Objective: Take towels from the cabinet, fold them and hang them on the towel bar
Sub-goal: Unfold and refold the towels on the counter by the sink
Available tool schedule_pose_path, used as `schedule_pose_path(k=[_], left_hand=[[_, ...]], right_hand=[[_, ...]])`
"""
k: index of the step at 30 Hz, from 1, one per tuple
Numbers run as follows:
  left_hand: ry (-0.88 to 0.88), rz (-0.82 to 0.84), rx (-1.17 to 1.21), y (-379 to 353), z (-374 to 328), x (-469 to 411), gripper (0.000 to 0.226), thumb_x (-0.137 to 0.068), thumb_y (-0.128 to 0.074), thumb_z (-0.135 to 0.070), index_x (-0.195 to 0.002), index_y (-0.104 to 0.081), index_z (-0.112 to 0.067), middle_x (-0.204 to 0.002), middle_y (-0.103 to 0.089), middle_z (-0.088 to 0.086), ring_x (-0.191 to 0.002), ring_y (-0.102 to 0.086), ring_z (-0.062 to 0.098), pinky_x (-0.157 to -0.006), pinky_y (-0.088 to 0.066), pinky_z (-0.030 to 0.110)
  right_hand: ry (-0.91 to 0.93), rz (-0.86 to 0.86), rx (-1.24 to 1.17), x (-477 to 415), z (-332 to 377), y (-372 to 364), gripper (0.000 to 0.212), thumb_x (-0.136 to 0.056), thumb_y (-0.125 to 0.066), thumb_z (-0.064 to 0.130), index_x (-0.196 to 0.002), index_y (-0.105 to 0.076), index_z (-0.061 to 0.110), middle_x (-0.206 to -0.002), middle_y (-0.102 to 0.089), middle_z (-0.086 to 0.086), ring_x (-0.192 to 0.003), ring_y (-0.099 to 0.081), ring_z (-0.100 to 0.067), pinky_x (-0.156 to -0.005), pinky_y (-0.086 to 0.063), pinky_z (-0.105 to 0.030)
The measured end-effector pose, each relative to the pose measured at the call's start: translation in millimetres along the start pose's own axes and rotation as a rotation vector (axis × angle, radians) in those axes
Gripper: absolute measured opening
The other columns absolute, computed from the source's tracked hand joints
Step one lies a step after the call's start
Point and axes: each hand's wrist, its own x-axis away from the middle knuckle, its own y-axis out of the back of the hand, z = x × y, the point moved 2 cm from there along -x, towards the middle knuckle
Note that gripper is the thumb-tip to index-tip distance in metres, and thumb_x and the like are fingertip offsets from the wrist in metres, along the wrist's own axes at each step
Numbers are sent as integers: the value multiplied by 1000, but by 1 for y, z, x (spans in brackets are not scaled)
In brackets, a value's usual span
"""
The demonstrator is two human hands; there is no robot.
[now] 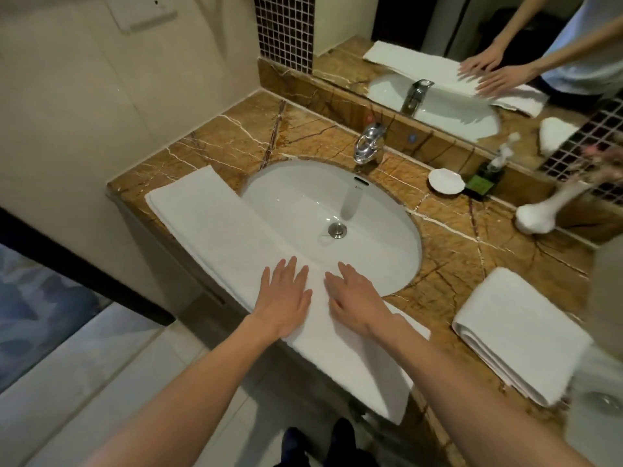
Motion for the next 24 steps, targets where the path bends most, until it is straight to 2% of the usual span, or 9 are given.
schedule_pose_path(k=[5,10,14,18,21,24], left_hand=[[-156,-105,61,-2,-61,-15,50,-101,-20,-35,-147,-29,-17,-156,-24,9,-143,-21,25,-117,-15,42],[-301,-84,65,-6,-134,-35,47,-101,-29,-33,-145,-33,-17,-153,-29,9,-140,-25,25,-115,-16,40],[-434,-86,62,-5,-195,-46,43,-100,-31,-34,-137,-42,-16,-144,-41,7,-131,-37,25,-108,-24,36],[-514,-65,67,-5,-245,-54,39,-99,-31,-36,-130,-47,-18,-135,-47,5,-122,-42,23,-104,-32,37],[-546,-37,66,-10,-271,-58,44,-99,-30,-40,-137,-43,-21,-139,-46,3,-126,-41,22,-106,-33,37],[-514,17,199,-13,-291,-64,47,-98,-39,-40,-142,-38,-22,-143,-45,2,-128,-42,21,-106,-34,35]], right_hand=[[-138,-141,-41,42,-51,7,48,-100,-39,25,-146,-36,12,-156,-21,-22,-145,-17,-36,-117,-16,-46],[-377,-217,42,95,-125,25,53,-90,-50,19,-142,-39,18,-153,-28,-13,-144,-17,-33,-117,-14,-47],[-506,-130,53,136,-176,32,61,-94,-49,31,-149,-26,17,-159,-11,-18,-147,-7,-34,-118,-5,-49],[-588,-20,-17,170,-210,27,68,-95,-44,47,-151,-15,23,-161,0,-14,-148,-2,-34,-117,-7,-52],[-631,76,-53,189,-217,14,84,-90,-47,60,-153,-5,24,-161,8,-12,-148,5,-34,-116,-5,-55],[-622,73,-36,201,-216,4,88,-90,-51,58,-153,-1,23,-161,11,-12,-148,7,-35,-116,-6,-56]])
